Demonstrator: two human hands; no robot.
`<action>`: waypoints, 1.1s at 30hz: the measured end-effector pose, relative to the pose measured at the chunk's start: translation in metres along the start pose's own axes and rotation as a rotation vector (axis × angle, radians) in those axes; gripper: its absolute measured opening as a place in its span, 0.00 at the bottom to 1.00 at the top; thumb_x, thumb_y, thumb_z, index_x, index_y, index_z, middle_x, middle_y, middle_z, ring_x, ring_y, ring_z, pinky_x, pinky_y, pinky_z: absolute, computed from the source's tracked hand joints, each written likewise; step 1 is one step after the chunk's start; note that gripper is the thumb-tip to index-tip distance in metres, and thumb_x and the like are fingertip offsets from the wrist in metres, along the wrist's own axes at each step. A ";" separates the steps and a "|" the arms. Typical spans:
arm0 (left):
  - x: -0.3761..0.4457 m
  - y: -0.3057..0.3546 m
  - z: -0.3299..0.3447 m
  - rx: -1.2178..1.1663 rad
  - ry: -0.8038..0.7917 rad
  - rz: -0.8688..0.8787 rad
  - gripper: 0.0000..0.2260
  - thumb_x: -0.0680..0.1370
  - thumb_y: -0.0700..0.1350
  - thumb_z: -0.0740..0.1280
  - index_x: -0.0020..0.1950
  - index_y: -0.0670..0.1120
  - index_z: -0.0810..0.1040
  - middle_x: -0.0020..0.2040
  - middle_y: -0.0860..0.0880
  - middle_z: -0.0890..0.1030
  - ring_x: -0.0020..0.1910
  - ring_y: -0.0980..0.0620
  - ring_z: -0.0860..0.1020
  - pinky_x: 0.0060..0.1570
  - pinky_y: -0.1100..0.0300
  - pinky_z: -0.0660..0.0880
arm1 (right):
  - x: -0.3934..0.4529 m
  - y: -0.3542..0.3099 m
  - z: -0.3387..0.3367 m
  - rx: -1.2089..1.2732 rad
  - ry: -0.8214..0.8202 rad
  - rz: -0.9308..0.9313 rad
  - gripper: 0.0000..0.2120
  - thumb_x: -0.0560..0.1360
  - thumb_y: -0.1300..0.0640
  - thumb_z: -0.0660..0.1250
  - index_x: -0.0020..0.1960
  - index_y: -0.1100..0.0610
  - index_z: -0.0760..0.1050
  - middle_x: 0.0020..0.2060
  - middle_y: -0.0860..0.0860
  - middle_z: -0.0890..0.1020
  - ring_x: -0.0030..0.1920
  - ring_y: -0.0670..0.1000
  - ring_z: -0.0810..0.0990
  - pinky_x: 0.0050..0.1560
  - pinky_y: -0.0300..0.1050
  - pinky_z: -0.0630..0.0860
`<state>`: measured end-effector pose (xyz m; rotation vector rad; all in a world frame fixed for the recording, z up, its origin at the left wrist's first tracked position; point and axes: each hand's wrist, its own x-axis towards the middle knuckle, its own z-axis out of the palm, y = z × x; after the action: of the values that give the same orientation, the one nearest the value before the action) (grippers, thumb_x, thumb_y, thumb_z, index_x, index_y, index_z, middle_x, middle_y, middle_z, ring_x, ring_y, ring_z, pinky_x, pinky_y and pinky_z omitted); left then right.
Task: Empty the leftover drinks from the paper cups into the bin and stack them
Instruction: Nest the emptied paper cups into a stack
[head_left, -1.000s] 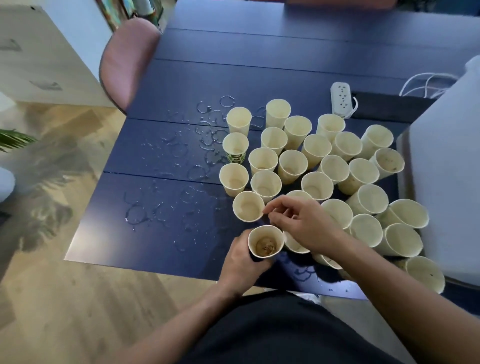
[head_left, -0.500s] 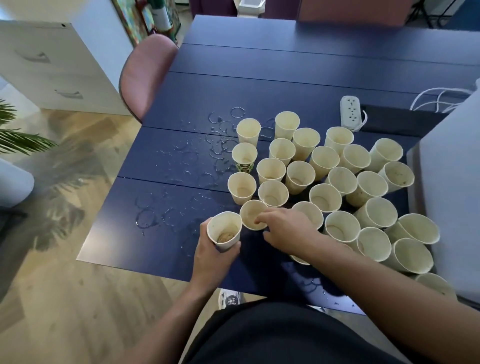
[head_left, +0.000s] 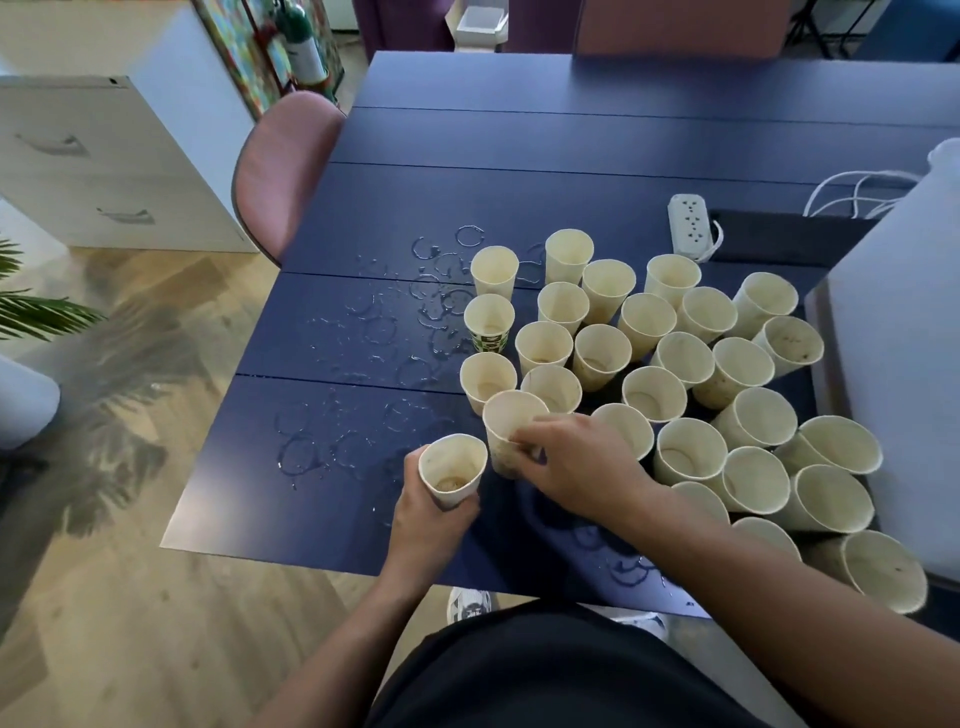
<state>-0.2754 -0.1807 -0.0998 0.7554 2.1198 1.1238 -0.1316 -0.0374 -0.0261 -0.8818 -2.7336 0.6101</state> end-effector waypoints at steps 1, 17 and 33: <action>0.001 0.000 0.000 -0.004 -0.012 -0.013 0.28 0.72 0.42 0.77 0.62 0.59 0.67 0.54 0.64 0.78 0.52 0.65 0.77 0.49 0.62 0.72 | 0.001 -0.006 -0.009 0.030 0.101 -0.017 0.09 0.76 0.48 0.66 0.46 0.51 0.82 0.38 0.49 0.82 0.39 0.56 0.80 0.33 0.47 0.74; 0.027 0.025 0.014 -0.059 -0.139 0.079 0.27 0.66 0.52 0.77 0.61 0.63 0.69 0.51 0.52 0.83 0.49 0.46 0.83 0.50 0.38 0.80 | 0.006 -0.020 -0.029 0.127 0.255 -0.299 0.08 0.78 0.54 0.67 0.52 0.52 0.85 0.39 0.47 0.82 0.37 0.54 0.76 0.40 0.48 0.76; 0.017 0.036 -0.005 -0.080 -0.051 -0.005 0.27 0.67 0.49 0.77 0.56 0.67 0.66 0.51 0.56 0.82 0.50 0.54 0.81 0.52 0.48 0.80 | 0.035 -0.028 -0.025 0.262 -0.033 -0.153 0.17 0.80 0.40 0.60 0.63 0.45 0.79 0.50 0.42 0.81 0.40 0.38 0.72 0.47 0.44 0.74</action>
<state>-0.2826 -0.1540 -0.0704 0.7338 2.0210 1.1680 -0.1661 -0.0293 0.0109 -0.6008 -2.6362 0.9310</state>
